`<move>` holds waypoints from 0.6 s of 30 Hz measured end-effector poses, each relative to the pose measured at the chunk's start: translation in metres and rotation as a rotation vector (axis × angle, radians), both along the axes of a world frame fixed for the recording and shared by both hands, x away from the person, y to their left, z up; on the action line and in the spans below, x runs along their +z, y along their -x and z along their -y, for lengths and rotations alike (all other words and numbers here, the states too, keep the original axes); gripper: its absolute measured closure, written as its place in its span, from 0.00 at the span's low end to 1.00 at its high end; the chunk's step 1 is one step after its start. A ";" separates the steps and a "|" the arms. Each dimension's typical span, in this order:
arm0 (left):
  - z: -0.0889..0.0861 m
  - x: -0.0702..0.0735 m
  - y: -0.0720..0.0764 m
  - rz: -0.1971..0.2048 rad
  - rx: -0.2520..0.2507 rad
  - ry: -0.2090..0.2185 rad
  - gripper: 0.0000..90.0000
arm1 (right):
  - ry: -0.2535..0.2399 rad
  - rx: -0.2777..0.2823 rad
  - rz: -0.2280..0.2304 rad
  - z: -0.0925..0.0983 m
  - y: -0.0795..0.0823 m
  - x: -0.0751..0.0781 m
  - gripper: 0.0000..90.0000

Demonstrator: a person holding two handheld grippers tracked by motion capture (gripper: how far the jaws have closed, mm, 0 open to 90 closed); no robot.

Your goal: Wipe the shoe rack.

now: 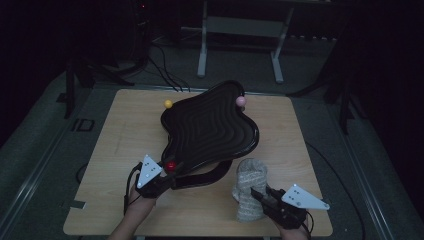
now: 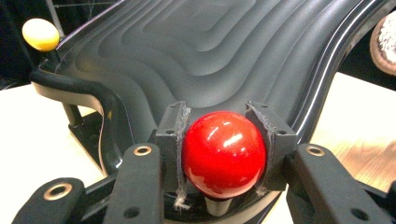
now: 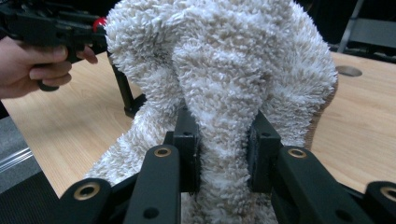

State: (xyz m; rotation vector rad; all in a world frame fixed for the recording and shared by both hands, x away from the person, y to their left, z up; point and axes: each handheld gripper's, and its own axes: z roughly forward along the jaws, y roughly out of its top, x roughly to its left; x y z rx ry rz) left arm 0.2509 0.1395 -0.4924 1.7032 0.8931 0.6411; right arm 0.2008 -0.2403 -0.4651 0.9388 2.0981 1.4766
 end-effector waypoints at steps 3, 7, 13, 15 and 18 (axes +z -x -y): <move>0.003 0.000 0.002 -0.002 -0.005 0.006 0.66 | -0.006 0.003 0.014 0.000 0.002 0.002 0.79; 0.006 -0.001 0.006 0.016 -0.024 0.005 0.66 | -0.017 0.012 0.035 -0.001 0.004 0.007 0.79; 0.012 -0.001 0.011 0.027 -0.041 0.007 0.66 | -0.030 0.020 0.067 -0.001 0.006 0.018 0.78; 0.013 -0.002 0.013 0.033 -0.049 0.001 0.66 | -0.035 0.027 0.077 -0.002 0.006 0.020 0.78; 0.016 -0.001 0.017 0.036 -0.048 -0.004 0.66 | -0.042 0.036 0.083 -0.003 0.005 0.023 0.78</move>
